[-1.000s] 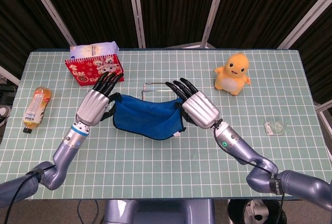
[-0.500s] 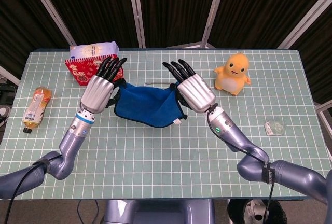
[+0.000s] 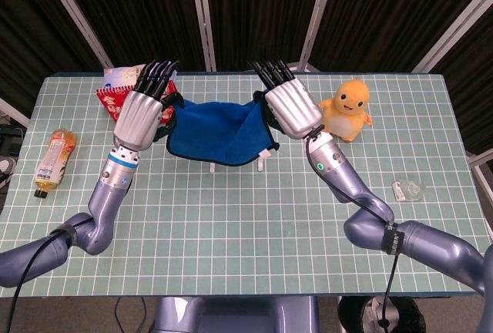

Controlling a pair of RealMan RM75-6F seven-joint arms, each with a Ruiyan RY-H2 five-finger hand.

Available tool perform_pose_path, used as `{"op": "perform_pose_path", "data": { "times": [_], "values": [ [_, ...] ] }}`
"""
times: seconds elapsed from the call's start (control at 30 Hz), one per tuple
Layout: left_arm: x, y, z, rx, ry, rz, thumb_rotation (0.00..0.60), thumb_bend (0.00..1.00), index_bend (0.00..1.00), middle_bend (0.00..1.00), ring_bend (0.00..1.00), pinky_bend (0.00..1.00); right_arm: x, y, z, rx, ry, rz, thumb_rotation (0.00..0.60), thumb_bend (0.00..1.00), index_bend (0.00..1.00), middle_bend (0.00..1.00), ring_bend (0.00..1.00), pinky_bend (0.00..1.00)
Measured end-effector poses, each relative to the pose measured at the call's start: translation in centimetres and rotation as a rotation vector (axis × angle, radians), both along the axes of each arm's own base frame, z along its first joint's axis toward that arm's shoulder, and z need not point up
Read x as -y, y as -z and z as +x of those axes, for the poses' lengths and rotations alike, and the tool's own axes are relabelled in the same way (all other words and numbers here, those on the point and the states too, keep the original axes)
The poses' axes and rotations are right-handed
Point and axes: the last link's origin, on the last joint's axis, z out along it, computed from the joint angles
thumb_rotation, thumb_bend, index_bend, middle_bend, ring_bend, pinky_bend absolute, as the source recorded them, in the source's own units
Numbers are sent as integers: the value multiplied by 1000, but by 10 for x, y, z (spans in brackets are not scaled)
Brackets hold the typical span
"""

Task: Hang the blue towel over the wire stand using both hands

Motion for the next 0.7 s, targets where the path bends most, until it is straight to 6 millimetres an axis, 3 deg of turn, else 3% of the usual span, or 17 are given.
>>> {"op": "perform_pose_path", "data": {
  "times": [0.23, 0.7],
  "values": [
    [-9, 4, -11, -10, -40, -7, 600, 556, 828, 0, 0, 0, 8, 12, -14, -22, 38, 20, 600, 626, 651, 0, 0, 0],
    [-18, 32, -52, -60, -129, -66, 600, 557, 828, 0, 0, 0, 15, 56, -54, -37, 118, 109, 600, 622, 651, 0, 0, 0]
  ]
}}
